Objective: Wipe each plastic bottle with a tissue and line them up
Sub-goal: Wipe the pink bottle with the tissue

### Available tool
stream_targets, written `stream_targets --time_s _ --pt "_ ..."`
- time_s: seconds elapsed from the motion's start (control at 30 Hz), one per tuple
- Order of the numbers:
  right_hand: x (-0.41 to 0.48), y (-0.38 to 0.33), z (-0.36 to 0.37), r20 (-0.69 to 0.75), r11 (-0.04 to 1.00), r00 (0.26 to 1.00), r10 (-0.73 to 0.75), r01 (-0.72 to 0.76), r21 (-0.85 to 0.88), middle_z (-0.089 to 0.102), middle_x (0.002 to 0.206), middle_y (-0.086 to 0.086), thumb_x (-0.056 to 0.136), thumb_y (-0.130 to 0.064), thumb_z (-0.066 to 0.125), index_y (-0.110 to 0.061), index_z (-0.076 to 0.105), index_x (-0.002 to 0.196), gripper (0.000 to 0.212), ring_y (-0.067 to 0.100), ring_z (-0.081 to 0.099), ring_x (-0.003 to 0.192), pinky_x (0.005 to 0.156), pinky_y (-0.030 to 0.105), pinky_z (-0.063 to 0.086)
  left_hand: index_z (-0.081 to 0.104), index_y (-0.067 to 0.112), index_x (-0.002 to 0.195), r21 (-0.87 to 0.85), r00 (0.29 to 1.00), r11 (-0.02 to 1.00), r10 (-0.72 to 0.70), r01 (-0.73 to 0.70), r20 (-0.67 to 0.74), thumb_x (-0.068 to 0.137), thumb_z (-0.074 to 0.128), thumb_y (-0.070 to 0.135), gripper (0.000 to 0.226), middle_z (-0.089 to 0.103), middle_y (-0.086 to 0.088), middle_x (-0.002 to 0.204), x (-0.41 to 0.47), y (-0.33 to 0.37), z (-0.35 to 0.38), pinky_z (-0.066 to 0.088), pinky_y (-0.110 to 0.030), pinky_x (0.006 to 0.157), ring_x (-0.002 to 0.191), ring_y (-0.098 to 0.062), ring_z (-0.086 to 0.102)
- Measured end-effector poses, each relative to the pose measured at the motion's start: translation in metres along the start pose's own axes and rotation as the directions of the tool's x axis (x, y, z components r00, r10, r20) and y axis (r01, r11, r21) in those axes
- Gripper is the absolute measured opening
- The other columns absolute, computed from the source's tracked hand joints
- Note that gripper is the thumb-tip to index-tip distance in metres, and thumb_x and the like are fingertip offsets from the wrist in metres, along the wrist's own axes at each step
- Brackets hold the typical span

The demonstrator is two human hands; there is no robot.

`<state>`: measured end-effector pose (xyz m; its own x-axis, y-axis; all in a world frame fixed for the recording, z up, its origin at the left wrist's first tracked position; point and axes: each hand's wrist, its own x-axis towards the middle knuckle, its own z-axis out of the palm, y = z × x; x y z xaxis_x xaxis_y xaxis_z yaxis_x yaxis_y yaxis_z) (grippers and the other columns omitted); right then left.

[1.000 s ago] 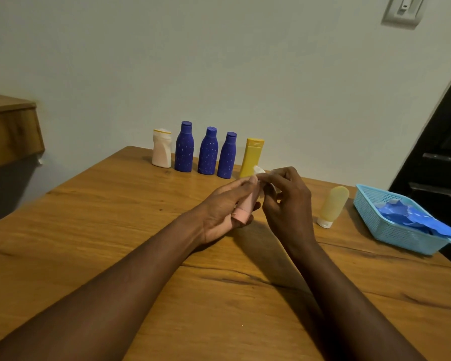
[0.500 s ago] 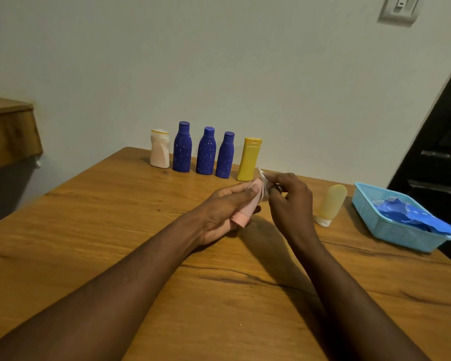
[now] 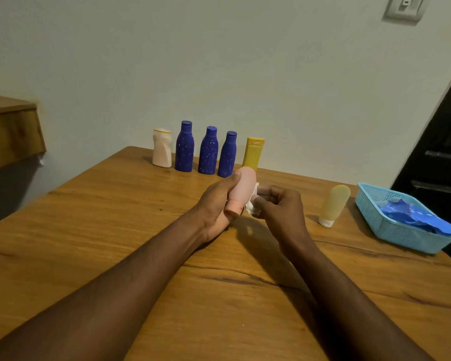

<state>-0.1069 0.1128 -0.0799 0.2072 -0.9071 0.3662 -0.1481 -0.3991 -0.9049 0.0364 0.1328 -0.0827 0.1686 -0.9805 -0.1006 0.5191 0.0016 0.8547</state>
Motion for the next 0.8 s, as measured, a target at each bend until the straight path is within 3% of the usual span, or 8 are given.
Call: stream_targets --time_s 0.07,0.13,0.2,0.37,0.57,0.7,0.8 --pt "-0.001 0.000 0.003 0.011 0.999 0.999 0.032 -0.032 0.023 0.076 0.083 0.005 0.086 -0.001 0.068 -0.010 0.075 0.098 0.016 0.022 0.073 0.078 0.076 0.050 0.062 0.052 0.012 0.141 0.017 0.999 0.999 0.032 -0.031 -0.035 0.101 0.062 0.038 0.049 0.063 -0.019 0.124 0.003 -0.001 0.001 0.062 -0.040 0.079 0.103 -0.029 0.067" --pt "-0.003 0.000 0.007 0.015 0.999 0.999 0.043 -0.043 0.026 0.076 0.081 0.007 0.083 0.000 0.069 -0.009 0.075 0.093 0.014 0.024 0.073 0.077 0.075 0.053 0.061 0.054 0.013 0.139 0.080 0.994 0.994 0.076 -0.069 -0.083 0.102 0.061 0.039 0.046 0.063 -0.020 0.127 0.009 -0.003 0.000 0.057 -0.054 0.101 0.117 -0.037 0.066" --pt "-0.003 -0.001 0.009 -0.003 1.000 1.000 0.010 -0.010 -0.001 0.075 0.079 0.005 0.082 -0.002 0.071 -0.011 0.075 0.090 0.012 0.022 0.073 0.075 0.073 0.052 0.061 0.055 0.017 0.133 0.123 0.986 0.988 0.109 -0.093 -0.130 0.102 0.061 0.041 0.040 0.062 -0.019 0.126 0.010 -0.004 0.000 0.051 -0.057 0.107 0.121 -0.039 0.064" --pt "-0.005 -0.003 0.012 -0.052 0.974 0.984 -0.170 0.159 -0.163 0.072 0.085 -0.007 0.086 -0.013 0.073 -0.018 0.074 0.096 0.011 0.010 0.069 0.080 0.075 0.040 0.062 0.050 0.016 0.142 0.154 0.977 0.981 0.140 -0.115 -0.162 0.103 0.059 0.041 0.047 0.063 -0.015 0.123 0.010 -0.005 0.001 0.056 -0.052 0.101 0.111 -0.031 0.067" --pt "0.004 -0.001 0.003 -0.141 0.958 0.961 -0.238 0.209 -0.195 0.071 0.097 -0.010 0.093 -0.020 0.068 -0.020 0.073 0.106 0.014 0.006 0.065 0.091 0.081 0.034 0.059 0.052 0.022 0.144 0.178 0.995 0.981 0.091 -0.081 -0.051 0.108 0.053 0.030 0.037 0.064 -0.014 0.130 0.007 -0.010 0.004 0.061 -0.041 0.087 0.115 -0.031 0.067" --pt "0.003 0.003 0.005 -0.083 0.950 0.971 -0.223 0.197 -0.243 0.070 0.100 -0.006 0.091 -0.017 0.070 -0.018 0.074 0.105 0.014 0.005 0.063 0.093 0.080 0.029 0.057 0.048 0.031 0.144 0.144 0.990 0.984 0.114 -0.102 -0.083 0.109 0.051 0.022 0.037 0.057 -0.010 0.136 0.006 -0.011 0.005 0.062 -0.044 0.087 0.111 -0.030 0.068" --pt "-0.001 0.003 0.009 0.050 0.945 0.980 -0.194 0.201 -0.260 0.070 0.097 -0.007 0.087 -0.016 0.074 -0.018 0.077 0.100 0.014 0.004 0.064 0.089 0.076 0.022 0.056 0.046 0.031 0.146 0.111 0.977 0.988 0.124 -0.106 -0.172 0.109 0.049 0.022 0.038 0.054 -0.009 0.138 0.008 -0.006 0.002 0.063 -0.046 0.085 0.108 -0.030 0.068"
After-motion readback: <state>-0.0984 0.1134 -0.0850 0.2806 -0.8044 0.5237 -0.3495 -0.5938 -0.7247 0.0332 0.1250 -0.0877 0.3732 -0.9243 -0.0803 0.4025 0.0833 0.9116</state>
